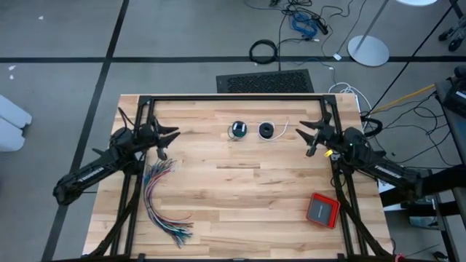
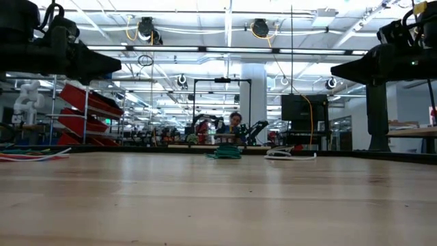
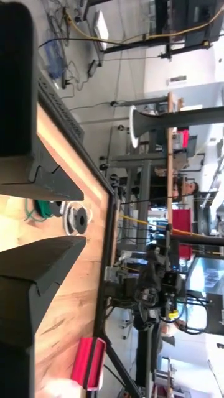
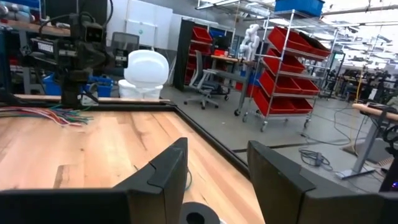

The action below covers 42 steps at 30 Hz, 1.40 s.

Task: Coil cords
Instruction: Return to Home Position

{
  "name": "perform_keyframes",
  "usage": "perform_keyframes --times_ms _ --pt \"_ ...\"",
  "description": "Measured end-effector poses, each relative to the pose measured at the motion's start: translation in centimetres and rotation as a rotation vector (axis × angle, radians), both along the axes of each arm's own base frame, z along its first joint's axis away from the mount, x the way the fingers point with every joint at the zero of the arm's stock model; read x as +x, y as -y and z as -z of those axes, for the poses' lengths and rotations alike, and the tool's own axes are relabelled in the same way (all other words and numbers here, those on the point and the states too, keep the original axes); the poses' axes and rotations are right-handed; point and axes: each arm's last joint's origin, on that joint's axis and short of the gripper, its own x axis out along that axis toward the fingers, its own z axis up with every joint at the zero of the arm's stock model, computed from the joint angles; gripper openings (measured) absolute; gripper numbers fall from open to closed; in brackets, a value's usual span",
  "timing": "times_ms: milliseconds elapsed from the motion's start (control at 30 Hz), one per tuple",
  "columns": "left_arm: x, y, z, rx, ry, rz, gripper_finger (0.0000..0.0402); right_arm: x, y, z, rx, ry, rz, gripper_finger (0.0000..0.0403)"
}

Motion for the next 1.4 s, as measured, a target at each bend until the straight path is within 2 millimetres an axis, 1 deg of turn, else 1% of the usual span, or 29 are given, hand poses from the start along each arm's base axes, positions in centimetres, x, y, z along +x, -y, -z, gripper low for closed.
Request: perform_keyframes --times_ms 167,300,400,1400 --pt "-0.02 0.01 -0.22 0.013 0.019 0.000 0.0109 0.00 0.00 -0.02 0.005 0.004 0.000 0.0151" --pt "-0.02 0.01 -0.21 0.012 0.018 0.000 0.0109 0.00 0.00 0.02 0.126 0.061 -0.013 0.0151" --pt "-0.02 0.01 -0.21 0.012 0.018 0.000 0.0109 0.00 0.00 0.00 0.158 0.080 -0.018 0.0151" --pt "0.00 0.00 -0.17 0.010 0.015 -0.001 0.0109 0.05 0.02 0.11 0.167 0.070 -0.016 0.0151"
